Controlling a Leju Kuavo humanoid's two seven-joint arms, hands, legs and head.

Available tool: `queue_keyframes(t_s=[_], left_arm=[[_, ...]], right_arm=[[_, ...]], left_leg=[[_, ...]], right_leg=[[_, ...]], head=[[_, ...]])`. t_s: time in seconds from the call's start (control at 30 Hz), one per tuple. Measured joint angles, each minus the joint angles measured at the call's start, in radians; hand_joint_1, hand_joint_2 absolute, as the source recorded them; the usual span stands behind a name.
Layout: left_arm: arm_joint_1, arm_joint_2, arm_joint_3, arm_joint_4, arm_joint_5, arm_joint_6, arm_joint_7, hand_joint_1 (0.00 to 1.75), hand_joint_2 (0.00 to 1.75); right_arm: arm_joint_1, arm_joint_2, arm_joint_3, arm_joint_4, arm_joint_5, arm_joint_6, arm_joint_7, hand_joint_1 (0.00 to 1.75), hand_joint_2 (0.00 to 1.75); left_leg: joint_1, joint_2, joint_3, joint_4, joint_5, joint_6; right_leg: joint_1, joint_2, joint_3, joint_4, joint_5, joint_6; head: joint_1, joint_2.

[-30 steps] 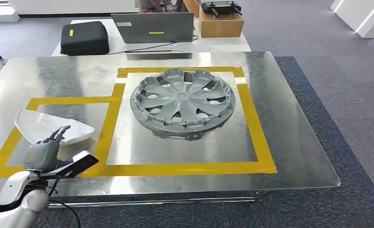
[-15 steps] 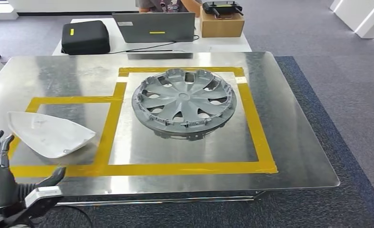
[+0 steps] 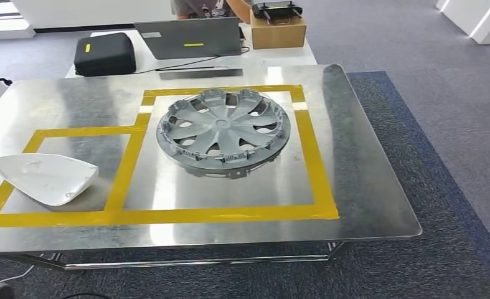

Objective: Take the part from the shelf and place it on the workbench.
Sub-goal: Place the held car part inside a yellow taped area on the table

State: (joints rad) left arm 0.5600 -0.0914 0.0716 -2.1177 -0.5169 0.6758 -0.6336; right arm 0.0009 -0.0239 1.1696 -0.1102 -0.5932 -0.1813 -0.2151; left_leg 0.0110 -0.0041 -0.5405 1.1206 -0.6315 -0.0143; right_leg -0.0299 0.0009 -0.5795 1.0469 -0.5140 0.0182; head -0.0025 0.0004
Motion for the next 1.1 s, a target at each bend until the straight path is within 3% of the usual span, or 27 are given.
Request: queue_keyframes(t_s=[0.07,0.1,0.13,0.17,0.23,0.3,0.33,0.43,0.47,0.5,0.57,0.6,0.63,0.67,0.7,0.77,0.83,0.87,0.9,0.97,1.03,1.1], left_arm=[[0.017,-0.031,0.016,-0.014,0.04,-0.003,-0.036,0.0,0.0],[0.024,-0.048,0.024,-0.017,0.058,-0.007,-0.049,0.0,0.0],[0.03,-0.063,0.033,-0.02,0.074,-0.013,-0.057,0.0,0.0],[0.034,-0.077,0.042,-0.023,0.087,-0.02,-0.062,0.0,0.0],[0.037,-0.101,0.06,-0.031,0.11,-0.035,-0.066,0.0,0.0],[0.039,-0.128,0.08,-0.036,0.131,-0.049,-0.067,0.0,0.0],[0.04,-0.14,0.09,-0.038,0.139,-0.054,-0.067,0.0,0.0],[0.045,-0.173,0.117,-0.038,0.152,-0.062,-0.067,0.0,0.0],[0.045,-0.183,0.123,-0.038,0.155,-0.064,-0.067,0.0,0.0],[0.045,-0.191,0.128,-0.038,0.156,-0.066,-0.067,0.0,0.0],[0.046,-0.206,0.136,-0.038,0.157,-0.069,-0.067,0.0,0.0],[0.046,-0.211,0.14,-0.038,0.157,-0.07,-0.067,0.0,0.0],[0.046,-0.215,0.143,-0.037,0.157,-0.071,-0.067,0.0,0.0],[0.046,-0.218,0.146,-0.037,0.157,-0.071,-0.067,0.0,0.0],[0.046,-0.221,0.148,-0.037,0.157,-0.071,-0.067,0.0,0.0],[0.046,-0.226,0.152,-0.037,0.158,-0.072,-0.067,0.0,0.0],[0.046,-0.231,0.156,-0.037,0.158,-0.077,-0.067,0.0,0.0],[0.045,-0.234,0.159,-0.037,0.158,-0.081,-0.067,0.0,0.0],[0.045,-0.237,0.161,-0.037,0.158,-0.085,-0.067,0.0,0.0],[0.046,-0.243,0.166,-0.037,0.158,-0.09,-0.067,0.0,0.0],[0.046,-0.248,0.171,-0.035,0.164,-0.091,-0.067,0.0,0.0],[0.046,-0.251,0.175,-0.033,0.177,-0.092,-0.067,0.0,0.0]], right_arm=[[0.0,0.002,-0.002,0.0,-0.004,-0.002,0.0,0.0,0.0],[0.0,0.003,-0.003,0.0,-0.006,-0.003,0.0,0.0,0.0],[0.0,0.003,-0.005,0.0,-0.007,-0.003,0.0,0.0,0.0],[0.0,0.004,-0.006,0.0,-0.008,-0.003,0.0,0.0,0.0],[-0.002,0.006,-0.008,0.0,-0.01,-0.004,0.0,0.0,0.0],[0.0,0.01,-0.009,0.0,-0.011,-0.004,-0.001,0.0,0.0],[0.0,0.012,-0.011,0.0,-0.011,-0.005,-0.002,0.0,0.0],[0.001,0.013,-0.014,0.0,-0.013,-0.005,-0.004,0.0,0.0],[0.001,0.013,-0.015,0.001,-0.013,-0.005,-0.004,0.0,0.0],[0.002,0.012,-0.015,0.001,-0.014,-0.006,-0.004,0.0,0.0],[0.003,0.013,-0.016,0.001,-0.015,-0.006,-0.004,0.0,0.0],[0.002,0.013,-0.016,0.001,-0.015,-0.006,-0.004,0.0,0.0],[0.002,0.013,-0.016,0.001,-0.016,-0.006,-0.004,0.0,0.0],[0.001,0.012,-0.016,0.001,-0.016,-0.006,-0.004,0.0,0.0],[0.001,0.012,-0.016,0.001,-0.016,-0.006,-0.004,0.0,0.0],[-0.001,0.012,-0.016,0.001,-0.016,-0.006,-0.004,0.0,0.0],[-0.006,0.012,-0.016,0.001,-0.017,-0.006,-0.005,0.0,0.0],[-0.007,0.012,-0.016,0.001,-0.017,-0.006,-0.006,0.0,0.0],[-0.007,0.012,-0.016,0.001,-0.017,-0.006,-0.006,0.0,0.0],[-0.003,0.013,-0.016,0.001,-0.017,-0.006,-0.007,0.0,0.0],[0.0,0.015,-0.016,0.002,-0.018,-0.011,-0.005,0.0,0.0],[0.0,0.014,-0.016,0.003,-0.02,-0.017,-0.002,0.0,0.0]], left_leg=[[0.0,0.001,-0.045,0.125,-0.078,-0.001],[-0.001,0.001,-0.053,0.165,-0.093,0.002],[-0.003,0.001,-0.046,0.171,-0.087,0.008],[-0.006,0.001,-0.021,0.14,-0.063,0.016],[-0.016,0.002,0.065,0.002,-0.004,0.042],[-0.026,0.007,0.129,-0.113,0.021,0.056],[-0.03,0.01,0.139,-0.137,0.022,0.057],[-0.032,0.012,0.125,-0.153,0.055,0.056],[-0.03,0.013,0.117,-0.158,0.071,0.06],[-0.027,0.014,0.105,-0.162,0.086,0.064],[-0.026,0.015,0.076,-0.162,0.111,0.069],[-0.026,0.015,0.059,-0.161,0.123,0.069],[-0.026,0.015,0.042,-0.159,0.136,0.068],[-0.026,0.016,0.026,-0.156,0.147,0.066],[-0.026,0.016,0.01,-0.152,0.157,0.064],[-0.026,0.016,-0.019,-0.138,0.171,0.058],[-0.03,0.017,-0.043,-0.116,0.183,0.05],[-0.032,0.017,-0.052,-0.107,0.189,0.046],[-0.032,0.017,-0.059,-0.102,0.195,0.041],[-0.03,0.015,-0.071,-0.082,0.177,0.029],[-0.024,0.012,-0.088,-0.007,0.091,0.015],[-0.016,0.012,-0.101,0.106,0.003,0.006]], right_leg=[[0.005,-0.006,-0.019,0.0,0.014,-0.009],[0.009,-0.008,-0.03,0.0,0.022,-0.012],[0.013,-0.01,-0.04,0.0,0.03,-0.014],[0.018,-0.011,-0.051,0.001,0.039,-0.015],[0.026,-0.012,-0.07,0.001,0.059,-0.016],[0.029,-0.013,-0.079,-0.003,0.078,-0.01],[0.028,-0.013,-0.08,-0.006,0.087,-0.005],[0.023,-0.013,-0.081,-0.021,0.109,0.013],[0.022,-0.01,-0.087,-0.014,0.091,0.018],[0.022,-0.007,-0.096,0.012,0.053,0.022],[0.02,-0.004,-0.119,0.12,-0.056,0.029],[0.02,-0.004,-0.125,0.181,-0.092,0.032],[0.02,-0.004,-0.12,0.226,-0.102,0.034],[0.02,-0.004,-0.103,0.243,-0.09,0.036],[0.019,-0.004,-0.069,0.227,-0.063,0.037],[0.019,-0.004,0.045,0.105,-0.03,0.036],[0.02,-0.002,0.141,-0.032,-0.05,0.027],[0.021,-0.001,0.16,-0.067,-0.063,0.021],[0.02,-0.001,0.156,-0.08,-0.07,0.013],[0.018,-0.005,0.14,-0.08,-0.062,-0.004],[0.017,-0.012,0.121,-0.08,-0.045,-0.017],[0.018,-0.015,0.099,-0.079,-0.026,-0.021]], head=[[-0.002,0.0],[-0.002,0.0],[-0.002,0.0],[-0.002,0.0],[-0.002,0.0],[-0.001,0.0],[-0.002,0.0],[-0.005,0.0],[-0.004,0.0],[-0.003,0.0],[0.0,0.0],[0.001,0.0],[0.001,0.0],[0.001,0.0],[0.001,0.0],[0.001,0.0],[0.001,0.0],[0.0,0.0],[0.0,0.0],[-0.001,0.0],[-0.004,0.0],[-0.006,0.0]])
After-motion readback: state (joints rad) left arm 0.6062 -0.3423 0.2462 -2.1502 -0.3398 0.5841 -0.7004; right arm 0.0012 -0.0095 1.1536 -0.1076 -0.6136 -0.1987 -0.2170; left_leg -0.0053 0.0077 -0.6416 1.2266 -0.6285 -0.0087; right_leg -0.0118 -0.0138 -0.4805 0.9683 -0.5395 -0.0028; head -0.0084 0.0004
